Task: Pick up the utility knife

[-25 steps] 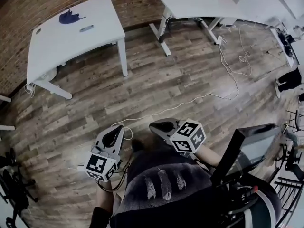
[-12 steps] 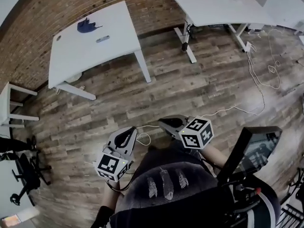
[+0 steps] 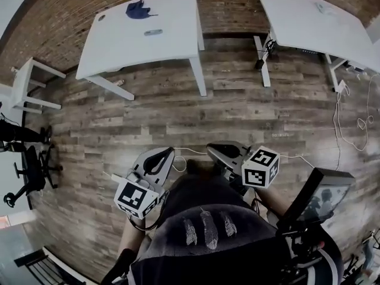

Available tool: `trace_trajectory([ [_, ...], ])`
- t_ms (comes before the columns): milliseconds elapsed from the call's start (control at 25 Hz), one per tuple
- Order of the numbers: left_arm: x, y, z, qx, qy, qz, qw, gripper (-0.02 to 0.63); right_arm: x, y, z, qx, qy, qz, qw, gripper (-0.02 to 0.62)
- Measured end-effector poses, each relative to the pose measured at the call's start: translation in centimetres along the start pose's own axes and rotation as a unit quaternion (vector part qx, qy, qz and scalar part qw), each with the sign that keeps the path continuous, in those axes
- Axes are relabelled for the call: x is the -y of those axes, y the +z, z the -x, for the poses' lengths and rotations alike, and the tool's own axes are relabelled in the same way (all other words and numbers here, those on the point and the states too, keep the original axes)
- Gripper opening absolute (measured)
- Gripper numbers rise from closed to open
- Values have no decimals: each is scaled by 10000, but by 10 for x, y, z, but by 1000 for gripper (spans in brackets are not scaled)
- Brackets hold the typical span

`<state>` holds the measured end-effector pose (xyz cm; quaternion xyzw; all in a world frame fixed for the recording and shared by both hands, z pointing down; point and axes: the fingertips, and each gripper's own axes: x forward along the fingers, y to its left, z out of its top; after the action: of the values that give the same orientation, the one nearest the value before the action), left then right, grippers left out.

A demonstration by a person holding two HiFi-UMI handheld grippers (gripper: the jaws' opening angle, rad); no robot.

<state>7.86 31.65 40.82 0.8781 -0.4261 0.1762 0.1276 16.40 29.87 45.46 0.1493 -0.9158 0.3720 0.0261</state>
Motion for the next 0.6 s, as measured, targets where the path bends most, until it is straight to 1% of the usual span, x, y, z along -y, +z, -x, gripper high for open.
trace_trajectory([
  [120,2,1,-13,-157,-46,-267,9995,-2,5,23,2,374,104,92,9992,-2],
  [200,-4,3,-15,-102,-32,-365,9993,-2,8,28,-3,427,50,110,9990,-2],
  [320,-15,4,-14,91,15,-299,9995,-2,14,20,-9,251,-91,-6,9996,-2],
  [440,-29,4,-13,193,80,-301,9993,-2,26,8,-14,-24,-356,-139,9993,-2],
  [520,-45,3,-9,344,160,-332,9987,-2,31,10,-23,-144,-486,-181,9985,-2],
  [600,-68,7,-2,603,315,-183,9975,-2,33,21,-39,-253,-515,-120,9983,-2],
])
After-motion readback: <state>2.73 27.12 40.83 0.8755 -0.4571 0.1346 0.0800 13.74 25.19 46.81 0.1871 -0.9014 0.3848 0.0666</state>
